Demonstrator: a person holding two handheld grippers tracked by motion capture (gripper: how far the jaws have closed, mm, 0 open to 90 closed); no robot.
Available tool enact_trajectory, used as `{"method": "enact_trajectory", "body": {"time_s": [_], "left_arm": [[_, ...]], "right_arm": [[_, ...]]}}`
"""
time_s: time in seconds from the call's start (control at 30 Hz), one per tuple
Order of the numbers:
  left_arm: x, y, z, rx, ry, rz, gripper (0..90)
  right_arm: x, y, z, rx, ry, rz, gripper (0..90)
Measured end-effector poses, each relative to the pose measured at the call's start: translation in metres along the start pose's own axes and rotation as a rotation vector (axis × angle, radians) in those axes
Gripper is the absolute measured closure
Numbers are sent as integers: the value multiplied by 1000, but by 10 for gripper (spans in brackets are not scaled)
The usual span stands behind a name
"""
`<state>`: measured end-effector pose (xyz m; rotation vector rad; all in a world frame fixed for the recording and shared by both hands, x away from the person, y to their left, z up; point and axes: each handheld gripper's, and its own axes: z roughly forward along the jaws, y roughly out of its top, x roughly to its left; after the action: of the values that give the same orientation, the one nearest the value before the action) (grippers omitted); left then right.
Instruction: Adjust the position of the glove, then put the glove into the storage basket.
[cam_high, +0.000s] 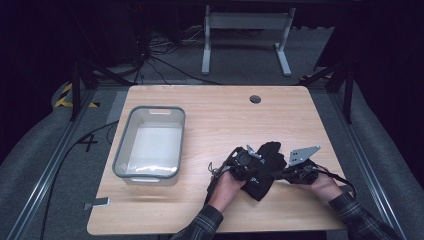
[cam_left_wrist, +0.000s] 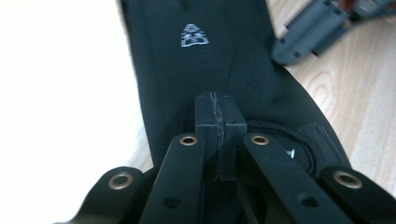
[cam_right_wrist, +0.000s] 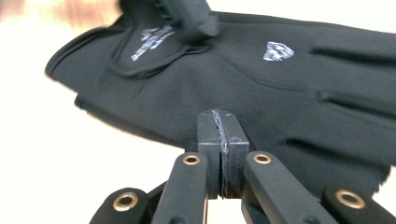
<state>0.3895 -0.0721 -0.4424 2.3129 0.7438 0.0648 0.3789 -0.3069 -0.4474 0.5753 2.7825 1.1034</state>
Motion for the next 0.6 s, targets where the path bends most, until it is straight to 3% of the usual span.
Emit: {"method": "enact_trajectory", "body": {"time_s": [0.17,0.33,0.43,0.53,0.6], "left_arm": [[9,-3,-4,-1,5,-12,896],[11,0,-9,-1,5,-9,881],[13,3,-14,-5,-5,4,830],[13,6,-18,-18,-30,0,742],[12,10,-19,-7,-28,28,649]], "right_arm": [[7,5,8,-16,40,-11,900],[11,9,7,-27,41,-20,900],[10,6,-1,-44,26,-7,890],[7,0,-13,-69,6,27,818],[5,-7,-22,-83,-17,48,752]]}}
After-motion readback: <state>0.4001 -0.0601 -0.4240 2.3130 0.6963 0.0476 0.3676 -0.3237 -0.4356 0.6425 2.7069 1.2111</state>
